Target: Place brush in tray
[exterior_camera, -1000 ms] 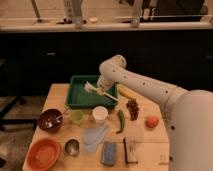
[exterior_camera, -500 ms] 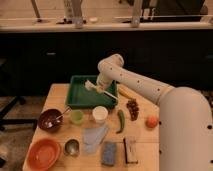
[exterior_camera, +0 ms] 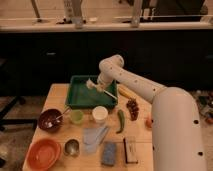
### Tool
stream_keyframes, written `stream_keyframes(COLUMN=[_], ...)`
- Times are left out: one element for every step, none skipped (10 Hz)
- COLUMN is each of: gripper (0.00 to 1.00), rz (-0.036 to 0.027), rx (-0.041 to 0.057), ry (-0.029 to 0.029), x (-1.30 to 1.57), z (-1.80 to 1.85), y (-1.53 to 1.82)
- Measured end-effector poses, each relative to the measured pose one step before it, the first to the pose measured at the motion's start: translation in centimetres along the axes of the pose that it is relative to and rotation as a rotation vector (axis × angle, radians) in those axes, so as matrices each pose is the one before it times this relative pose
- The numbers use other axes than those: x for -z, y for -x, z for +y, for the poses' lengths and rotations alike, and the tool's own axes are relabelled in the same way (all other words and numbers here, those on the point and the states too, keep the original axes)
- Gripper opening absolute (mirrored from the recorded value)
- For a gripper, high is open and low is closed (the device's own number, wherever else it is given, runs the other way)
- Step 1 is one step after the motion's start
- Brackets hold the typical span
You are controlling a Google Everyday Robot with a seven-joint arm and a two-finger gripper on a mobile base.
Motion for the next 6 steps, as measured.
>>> stream_keyframes(gripper=[0.00,0.01,0.04,0.15,0.25,0.33], rz=[-0.00341,0.00008,-0.00002,0.00003,-0.00003,0.00005], rx=[-0.00772,-0.00176,-0.00086,-0.00031,0.00047,-0.00006], ry=[0.00073,-0.00022,-0.00019,0.00009,0.00007,0.00001], x=[-0.160,0.000,0.012,0.003,-0.005,-0.003], z=[-0.118,-0.016,-0.026,-0.009,0.020,-0.002], y=[0.051,-0.017,-0.027,-0.018,0.025,-0.005])
